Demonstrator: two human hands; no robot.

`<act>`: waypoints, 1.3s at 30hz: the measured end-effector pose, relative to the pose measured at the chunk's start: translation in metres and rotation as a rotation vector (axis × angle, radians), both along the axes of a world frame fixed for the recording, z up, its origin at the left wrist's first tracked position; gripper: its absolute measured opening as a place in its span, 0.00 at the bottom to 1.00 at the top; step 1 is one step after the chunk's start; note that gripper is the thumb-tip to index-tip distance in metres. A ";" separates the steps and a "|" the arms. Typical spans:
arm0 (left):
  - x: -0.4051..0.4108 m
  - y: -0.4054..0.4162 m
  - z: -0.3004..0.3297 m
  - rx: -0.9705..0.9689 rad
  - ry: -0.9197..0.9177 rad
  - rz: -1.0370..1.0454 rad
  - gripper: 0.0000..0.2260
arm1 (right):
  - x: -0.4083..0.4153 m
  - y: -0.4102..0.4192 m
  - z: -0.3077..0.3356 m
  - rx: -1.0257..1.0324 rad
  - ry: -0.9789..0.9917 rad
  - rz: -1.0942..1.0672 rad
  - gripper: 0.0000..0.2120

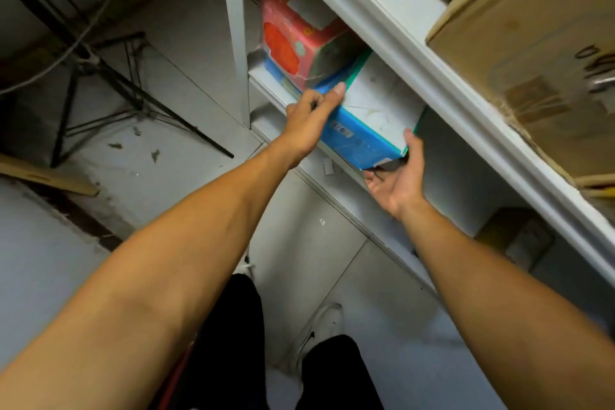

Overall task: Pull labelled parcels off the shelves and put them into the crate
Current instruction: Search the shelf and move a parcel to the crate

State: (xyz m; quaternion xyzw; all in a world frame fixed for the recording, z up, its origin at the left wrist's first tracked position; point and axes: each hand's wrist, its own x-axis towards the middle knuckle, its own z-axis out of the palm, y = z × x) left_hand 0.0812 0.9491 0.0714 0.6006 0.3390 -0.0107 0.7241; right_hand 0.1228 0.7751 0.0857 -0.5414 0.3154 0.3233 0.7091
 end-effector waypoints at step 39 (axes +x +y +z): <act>-0.214 -0.169 0.291 0.659 0.150 -0.651 0.57 | -0.134 -0.250 0.249 0.194 0.022 0.517 0.53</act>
